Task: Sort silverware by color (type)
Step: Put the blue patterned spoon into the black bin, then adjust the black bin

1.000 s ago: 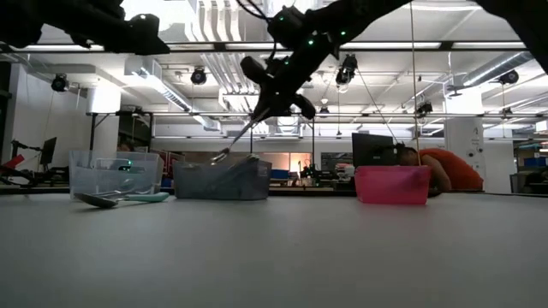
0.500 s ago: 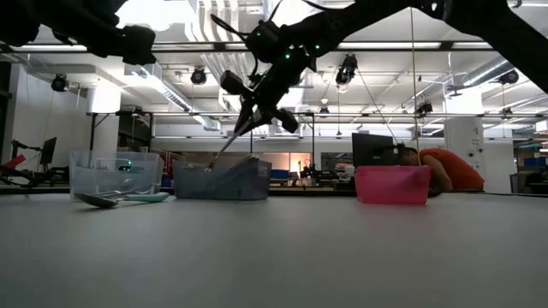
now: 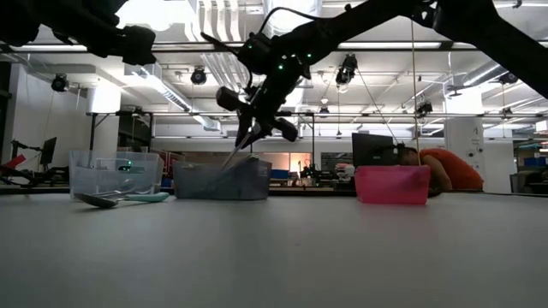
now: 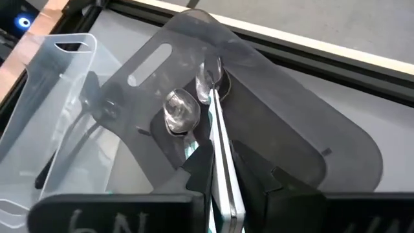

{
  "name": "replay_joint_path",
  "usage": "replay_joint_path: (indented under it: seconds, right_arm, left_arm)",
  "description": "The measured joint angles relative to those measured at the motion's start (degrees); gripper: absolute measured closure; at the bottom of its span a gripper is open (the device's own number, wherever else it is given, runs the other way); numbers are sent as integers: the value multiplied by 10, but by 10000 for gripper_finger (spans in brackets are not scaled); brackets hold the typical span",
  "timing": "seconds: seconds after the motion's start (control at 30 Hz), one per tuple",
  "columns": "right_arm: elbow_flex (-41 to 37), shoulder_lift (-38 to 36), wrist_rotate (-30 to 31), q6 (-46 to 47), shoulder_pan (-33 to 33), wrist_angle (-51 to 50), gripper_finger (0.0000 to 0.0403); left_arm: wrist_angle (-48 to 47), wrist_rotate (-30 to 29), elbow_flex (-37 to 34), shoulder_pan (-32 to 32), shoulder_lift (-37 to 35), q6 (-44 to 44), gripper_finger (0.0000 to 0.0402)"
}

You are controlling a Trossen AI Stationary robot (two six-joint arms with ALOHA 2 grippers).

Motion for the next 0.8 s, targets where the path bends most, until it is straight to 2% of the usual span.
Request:
replay_joint_path:
  seconds: [0.17, 0.3, 0.57, 0.8]
  right_arm:
    - [0, 0, 0, -1, 0, -6, 318]
    - [0, 0, 0, 0, 1, -5, 299]
    - [4, -1, 0, -27, 1, -6, 293]
    - [33, -5, -25, -130, 44, -24, 310]
  left_arm:
    - [0, 0, 0, 0, 0, 0, 178]
    - [0, 0, 0, 0, 0, 0, 178]
    - [0, 0, 0, 0, 0, 0, 178]
    - [0, 0, 0, 0, 0, 0, 178]
